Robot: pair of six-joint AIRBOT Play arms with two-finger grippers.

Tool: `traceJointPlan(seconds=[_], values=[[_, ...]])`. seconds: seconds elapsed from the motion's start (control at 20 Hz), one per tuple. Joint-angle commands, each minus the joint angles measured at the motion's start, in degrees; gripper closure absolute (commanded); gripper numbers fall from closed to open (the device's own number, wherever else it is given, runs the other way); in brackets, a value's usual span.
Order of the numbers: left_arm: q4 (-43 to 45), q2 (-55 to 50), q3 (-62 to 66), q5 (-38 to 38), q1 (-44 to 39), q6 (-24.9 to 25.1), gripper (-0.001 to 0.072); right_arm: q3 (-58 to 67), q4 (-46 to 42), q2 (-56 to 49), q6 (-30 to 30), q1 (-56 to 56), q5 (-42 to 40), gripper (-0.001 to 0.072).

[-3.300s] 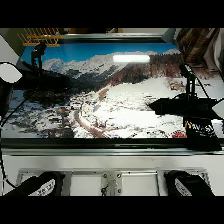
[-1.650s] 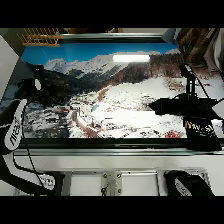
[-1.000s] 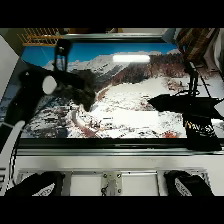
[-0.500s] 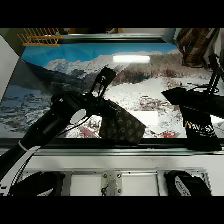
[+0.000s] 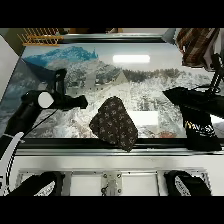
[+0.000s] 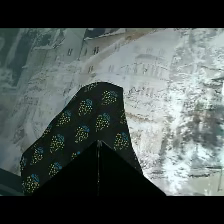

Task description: Fold the clothes and pants, and hang the long-sleeved shirts on hangers.

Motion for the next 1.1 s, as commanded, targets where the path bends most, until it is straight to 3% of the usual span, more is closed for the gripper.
traceJointPlan(seconds=[0.0, 0.15, 0.4, 0.45, 0.5, 0.55, 0.7, 0.85, 0.9, 1.0, 1.05], values=[[-16.7, 2.1, -12.4, 0.4, 8.5, 6.3, 0.0037, 0.0, 0.0, -0.3, 0.0, 0.0, 0.2, 0.0705], [-29.5, -2.1, -18.3, 1.9, 7.8, 14.0, 0.0037, 0.0, 0.0, -0.9, 0.0, 0.0, 0.3, 0.0705], [-38.2, -13.1, -16.3, 2.4, 0.6, 19.8, 0.0039, 0.0, 0.3, -2.4, 0.0, 0.0, 0.3, 0.0705], [-37.7, -14.7, -14.8, 2.4, -0.4, 19.9, 0.0135, 0.0, 0.4, -3.2, 0.0, 0.0, 0.6, 0.0705], [-37.0, -15.9, -13.4, 2.2, -0.6, 19.8, 0.0481, 0.0, 0.4, -4.2, 0.0, 0.0, 1.3, 0.0705], [-35.1, -16.6, -11.7, 1.8, -0.1, 19.7, 0.0693, 0.0, 0.2, -5.6, 0.0, 0.2, 2.3, 0.0705], [-27.3, -15.6, -5.7, -2.8, 4.5, 19.0, 0.0695, 0.0, -9.4, -11.6, 0.2, 3.7, 1.7, 0.0706], [-21.6, -13.5, -1.4, -7.0, 8.6, 19.0, 0.0695, 0.0, -17.2, -20.6, 2.4, 9.5, -4.5, 0.0703], [-21.0, -13.0, -0.7, -7.7, 9.5, 19.1, 0.0695, 0.1, -16.6, -23.9, 2.4, 11.1, -7.1, 0.0640], [-21.1, -12.5, -0.1, -7.8, 10.3, 19.1, 0.0695, 0.2, -12.8, -30.8, 2.4, 14.1, -13.0, 0.0141], [-21.1, -12.6, -0.1, -7.8, 10.3, 19.1, 0.0695, 0.9, -9.9, -34.4, 2.4, 15.2, -15.0, 0.0093]])
